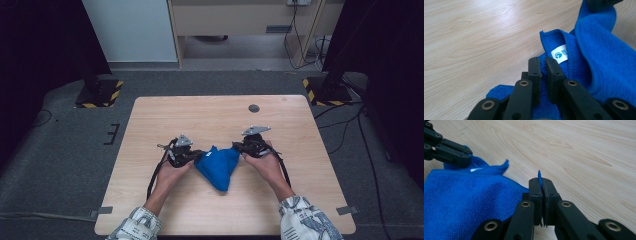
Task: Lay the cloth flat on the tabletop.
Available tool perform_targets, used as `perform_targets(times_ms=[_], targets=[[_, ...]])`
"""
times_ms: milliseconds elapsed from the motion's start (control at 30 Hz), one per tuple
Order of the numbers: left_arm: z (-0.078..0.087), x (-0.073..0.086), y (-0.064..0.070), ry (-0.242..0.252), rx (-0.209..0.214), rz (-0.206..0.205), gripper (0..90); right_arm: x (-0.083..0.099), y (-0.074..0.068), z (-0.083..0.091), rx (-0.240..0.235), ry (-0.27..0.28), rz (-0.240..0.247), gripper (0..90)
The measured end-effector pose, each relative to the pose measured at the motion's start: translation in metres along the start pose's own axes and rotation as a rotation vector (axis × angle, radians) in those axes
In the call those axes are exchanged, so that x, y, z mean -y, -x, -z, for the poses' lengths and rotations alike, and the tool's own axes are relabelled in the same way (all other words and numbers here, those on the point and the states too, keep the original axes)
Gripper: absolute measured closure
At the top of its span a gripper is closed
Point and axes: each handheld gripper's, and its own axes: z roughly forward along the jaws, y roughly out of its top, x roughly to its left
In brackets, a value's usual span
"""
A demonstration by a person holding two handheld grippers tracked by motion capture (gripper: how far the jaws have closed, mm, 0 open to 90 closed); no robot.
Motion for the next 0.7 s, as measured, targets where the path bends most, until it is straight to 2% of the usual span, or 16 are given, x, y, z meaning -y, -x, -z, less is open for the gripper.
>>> perform_targets(times_ms=[167, 267, 400, 567, 700], targets=[[0.003, 0.005, -0.005, -0.016, -0.022, 0.008, 82.8, 0.003, 0.006, 0.006, 0.022, -0.005, 0.0, 88.1], [0.005, 0.006, -0.008, -0.026, -0.035, -0.001, 83.0, 0.007, 0.01, 0.009, 0.039, -0.012, 0.001, 88.1], [0.009, 0.009, -0.013, -0.015, -0.039, 0.018, 83.0, 0.014, 0.016, 0.012, 0.06, -0.021, -0.011, 88.2], [0.012, 0.012, -0.014, -0.027, -0.043, 0.01, 82.8, 0.017, 0.022, 0.016, 0.077, -0.023, -0.008, 88.2], [0.015, 0.016, -0.014, -0.037, -0.048, 0.001, 82.3, 0.017, 0.022, 0.016, 0.088, -0.029, 0.002, 88.2]])
